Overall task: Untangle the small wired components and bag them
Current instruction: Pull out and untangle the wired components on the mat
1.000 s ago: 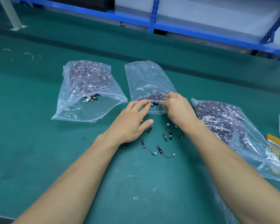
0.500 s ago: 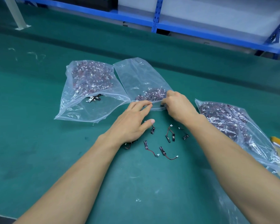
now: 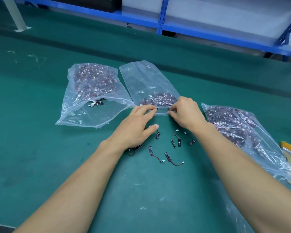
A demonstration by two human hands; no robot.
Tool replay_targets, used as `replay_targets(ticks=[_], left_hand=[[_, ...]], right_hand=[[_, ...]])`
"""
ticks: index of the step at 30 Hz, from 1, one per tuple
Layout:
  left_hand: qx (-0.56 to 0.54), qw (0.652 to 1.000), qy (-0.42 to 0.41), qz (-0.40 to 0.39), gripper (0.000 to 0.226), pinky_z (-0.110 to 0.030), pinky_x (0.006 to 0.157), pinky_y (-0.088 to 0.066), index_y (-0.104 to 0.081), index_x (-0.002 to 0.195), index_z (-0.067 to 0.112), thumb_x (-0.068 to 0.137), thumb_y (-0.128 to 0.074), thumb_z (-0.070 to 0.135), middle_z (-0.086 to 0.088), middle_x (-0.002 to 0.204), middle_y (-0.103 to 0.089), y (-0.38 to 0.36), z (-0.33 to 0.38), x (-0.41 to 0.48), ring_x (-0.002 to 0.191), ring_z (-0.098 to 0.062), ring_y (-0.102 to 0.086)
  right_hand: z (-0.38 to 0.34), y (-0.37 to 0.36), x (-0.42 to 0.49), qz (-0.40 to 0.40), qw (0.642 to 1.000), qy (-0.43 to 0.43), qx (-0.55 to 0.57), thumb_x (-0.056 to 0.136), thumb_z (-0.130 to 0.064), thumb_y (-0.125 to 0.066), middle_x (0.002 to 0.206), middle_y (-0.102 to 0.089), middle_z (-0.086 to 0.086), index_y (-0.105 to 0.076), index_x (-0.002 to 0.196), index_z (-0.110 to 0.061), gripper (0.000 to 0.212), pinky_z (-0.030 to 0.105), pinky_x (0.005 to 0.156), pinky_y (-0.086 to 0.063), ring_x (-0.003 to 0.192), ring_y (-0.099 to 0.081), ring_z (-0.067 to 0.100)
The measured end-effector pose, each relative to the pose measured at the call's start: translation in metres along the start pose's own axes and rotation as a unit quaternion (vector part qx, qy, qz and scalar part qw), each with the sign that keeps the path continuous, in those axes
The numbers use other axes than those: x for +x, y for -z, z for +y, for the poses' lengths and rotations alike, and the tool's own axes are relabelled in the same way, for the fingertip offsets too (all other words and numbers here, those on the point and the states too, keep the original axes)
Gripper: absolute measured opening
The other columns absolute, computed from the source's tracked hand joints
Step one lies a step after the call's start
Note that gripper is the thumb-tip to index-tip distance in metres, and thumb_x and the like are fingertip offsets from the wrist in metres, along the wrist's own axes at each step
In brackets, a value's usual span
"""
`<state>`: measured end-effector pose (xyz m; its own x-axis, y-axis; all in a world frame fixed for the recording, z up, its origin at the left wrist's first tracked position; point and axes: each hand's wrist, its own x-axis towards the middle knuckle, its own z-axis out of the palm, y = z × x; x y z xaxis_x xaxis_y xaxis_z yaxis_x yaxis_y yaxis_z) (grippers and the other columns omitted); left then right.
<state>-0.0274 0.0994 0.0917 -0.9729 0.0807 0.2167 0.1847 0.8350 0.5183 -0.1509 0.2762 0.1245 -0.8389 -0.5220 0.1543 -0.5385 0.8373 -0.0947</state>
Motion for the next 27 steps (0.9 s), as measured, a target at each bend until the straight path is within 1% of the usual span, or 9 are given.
replay_targets(ticks=[3, 5, 9, 11, 12, 15, 18, 23, 27], left_hand=[[-0.007, 1.0, 0.001, 0.0, 0.059, -0.04, 0.111, -0.039, -0.039, 0.153, 0.018, 0.101, -0.052, 0.042, 0.015, 0.153, -0.034, 0.0, -0.002, 0.0, 0.141, -0.009, -0.023], [-0.013, 1.0, -0.001, 0.001, 0.056, -0.04, 0.111, -0.038, -0.039, 0.152, 0.017, 0.102, -0.05, 0.039, 0.013, 0.153, -0.034, 0.0, -0.003, 0.001, 0.14, -0.01, -0.025], [-0.038, 0.999, 0.004, 0.001, 0.049, -0.036, 0.114, -0.033, -0.04, 0.151, 0.014, 0.105, -0.044, 0.028, 0.011, 0.153, -0.034, 0.001, -0.009, 0.003, 0.141, -0.01, -0.027], [-0.047, 0.999, 0.006, -0.003, 0.048, -0.032, 0.115, -0.03, -0.039, 0.152, 0.014, 0.105, -0.042, 0.025, 0.012, 0.154, -0.032, 0.002, -0.01, 0.003, 0.142, -0.009, -0.027], [-0.048, 0.999, 0.006, -0.005, 0.048, -0.03, 0.115, -0.029, -0.038, 0.153, 0.014, 0.106, -0.041, 0.024, 0.012, 0.156, -0.03, 0.002, -0.011, 0.002, 0.142, -0.009, -0.026], [-0.043, 0.999, 0.004, -0.004, 0.049, -0.025, 0.117, -0.023, -0.035, 0.154, 0.013, 0.106, -0.041, 0.021, 0.009, 0.159, -0.029, 0.005, -0.011, 0.002, 0.145, -0.01, -0.025], [-0.04, 0.999, 0.003, 0.003, 0.049, -0.02, 0.117, -0.016, -0.037, 0.154, 0.012, 0.105, -0.043, 0.019, 0.005, 0.159, -0.031, 0.008, -0.009, 0.002, 0.146, -0.012, -0.026], [-0.036, 0.999, -0.001, 0.023, 0.042, -0.03, 0.119, -0.023, -0.051, 0.145, 0.015, 0.103, -0.048, 0.018, 0.006, 0.153, -0.041, 0.012, -0.007, 0.0, 0.143, -0.015, -0.031], [-0.035, 0.999, 0.003, 0.033, 0.037, -0.036, 0.118, -0.027, -0.058, 0.139, 0.018, 0.102, -0.051, 0.019, 0.006, 0.15, -0.044, 0.012, -0.005, -0.001, 0.141, -0.018, -0.034]], right_hand=[[-0.003, 0.001, 0.0, 0.005, 1.0, -0.007, 0.0, 0.094, -0.025, -0.066, 0.092, -0.052, 0.003, -0.079, 0.099, -0.017, 0.016, 0.033, 0.073, -0.042, 0.096, -0.06, 0.033], [-0.003, 0.005, -0.002, 0.008, 1.0, -0.015, 0.019, 0.09, -0.02, -0.065, 0.085, -0.053, -0.001, -0.079, 0.09, -0.018, 0.014, 0.032, 0.071, -0.042, 0.09, -0.059, 0.029], [0.003, 0.019, -0.009, 0.024, 0.988, -0.055, 0.142, 0.08, -0.018, -0.065, 0.067, -0.061, -0.009, -0.074, 0.068, -0.021, 0.016, 0.024, 0.062, -0.04, 0.069, -0.055, 0.014], [0.006, 0.027, -0.016, 0.035, 0.973, -0.068, 0.217, 0.081, -0.018, -0.066, 0.068, -0.065, -0.009, -0.072, 0.065, -0.023, 0.018, 0.01, 0.056, -0.038, 0.065, -0.053, 0.007], [0.007, 0.031, -0.021, 0.036, 0.964, -0.072, 0.253, 0.081, -0.018, -0.067, 0.067, -0.065, -0.01, -0.071, 0.063, -0.024, 0.02, 0.007, 0.054, -0.037, 0.062, -0.052, 0.004], [0.006, 0.041, -0.036, 0.03, 0.937, -0.079, 0.34, 0.081, -0.017, -0.071, 0.063, -0.064, -0.015, -0.07, 0.06, -0.026, 0.023, 0.011, 0.054, -0.037, 0.054, -0.046, -0.001], [0.006, 0.052, -0.056, 0.002, 0.905, -0.069, 0.42, 0.075, -0.023, -0.072, 0.062, -0.064, -0.012, -0.072, 0.061, -0.026, 0.015, 0.022, 0.061, -0.04, 0.059, -0.048, 0.006], [0.02, 0.061, -0.092, -0.083, 0.893, -0.016, 0.441, 0.083, -0.007, -0.066, 0.061, -0.066, -0.011, -0.072, 0.063, -0.024, 0.027, 0.016, 0.058, -0.041, 0.056, -0.05, 0.006], [0.029, 0.057, -0.111, -0.11, 0.894, -0.033, 0.432, 0.085, 0.001, -0.07, 0.065, -0.069, -0.006, -0.073, 0.061, -0.022, 0.034, 0.012, 0.058, -0.04, 0.056, -0.052, 0.001]])
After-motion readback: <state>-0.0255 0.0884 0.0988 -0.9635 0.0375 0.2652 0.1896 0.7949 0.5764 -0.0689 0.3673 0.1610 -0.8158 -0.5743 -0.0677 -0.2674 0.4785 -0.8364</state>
